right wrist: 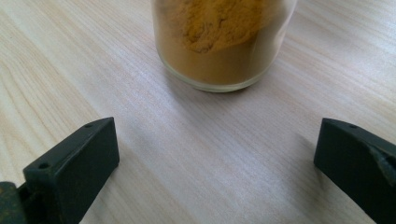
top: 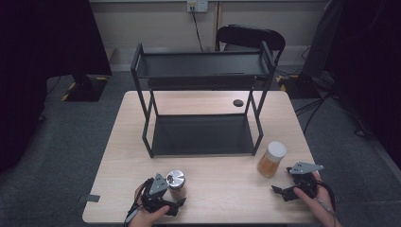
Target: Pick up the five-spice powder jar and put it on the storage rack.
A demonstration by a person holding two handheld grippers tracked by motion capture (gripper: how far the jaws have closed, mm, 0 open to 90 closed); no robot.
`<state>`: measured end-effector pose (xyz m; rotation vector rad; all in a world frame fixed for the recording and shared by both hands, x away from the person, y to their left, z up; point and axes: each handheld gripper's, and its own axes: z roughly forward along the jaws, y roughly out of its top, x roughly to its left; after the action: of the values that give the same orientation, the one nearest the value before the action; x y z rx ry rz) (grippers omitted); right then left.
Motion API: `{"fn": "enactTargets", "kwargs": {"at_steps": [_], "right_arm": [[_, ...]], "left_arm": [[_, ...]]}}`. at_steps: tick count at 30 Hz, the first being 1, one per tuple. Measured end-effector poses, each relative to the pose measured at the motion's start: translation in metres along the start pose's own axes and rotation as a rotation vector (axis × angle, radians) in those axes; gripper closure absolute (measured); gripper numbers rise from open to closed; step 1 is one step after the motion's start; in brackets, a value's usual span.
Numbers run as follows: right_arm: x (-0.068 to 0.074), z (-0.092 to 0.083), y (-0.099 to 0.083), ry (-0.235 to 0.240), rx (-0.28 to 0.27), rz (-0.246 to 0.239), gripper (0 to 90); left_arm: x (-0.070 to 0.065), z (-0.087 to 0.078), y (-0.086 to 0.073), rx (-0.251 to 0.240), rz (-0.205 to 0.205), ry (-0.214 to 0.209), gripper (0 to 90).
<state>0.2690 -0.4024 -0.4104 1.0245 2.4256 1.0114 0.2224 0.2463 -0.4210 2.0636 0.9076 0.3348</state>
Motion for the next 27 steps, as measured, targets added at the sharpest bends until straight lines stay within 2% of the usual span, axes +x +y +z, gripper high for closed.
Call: {"fn": "enactTargets", "kwargs": {"at_steps": [8,17,22,27], "right_arm": [[0.0000,0.0000,0.0000,0.000,0.000,0.000,0.0],[0.0000,0.0000,0.0000,0.000,0.000,0.000,0.0],[0.0000,0.0000,0.0000,0.000,0.000,0.000,0.0],[0.0000,0.0000,0.0000,0.000,0.000,0.000,0.0]], "left_arm": [[-0.0029,0.0029,0.0005,-0.022,-0.034,0.016,2.7],[-0.0034,0.0044,0.0015,-0.032,-0.051,0.024,3.0],[-0.0051,0.0056,0.0030,-0.032,-0.060,0.038,5.7],[-0.0061,0.0071,0.0043,-0.031,-0.051,0.045,10.7]]}}
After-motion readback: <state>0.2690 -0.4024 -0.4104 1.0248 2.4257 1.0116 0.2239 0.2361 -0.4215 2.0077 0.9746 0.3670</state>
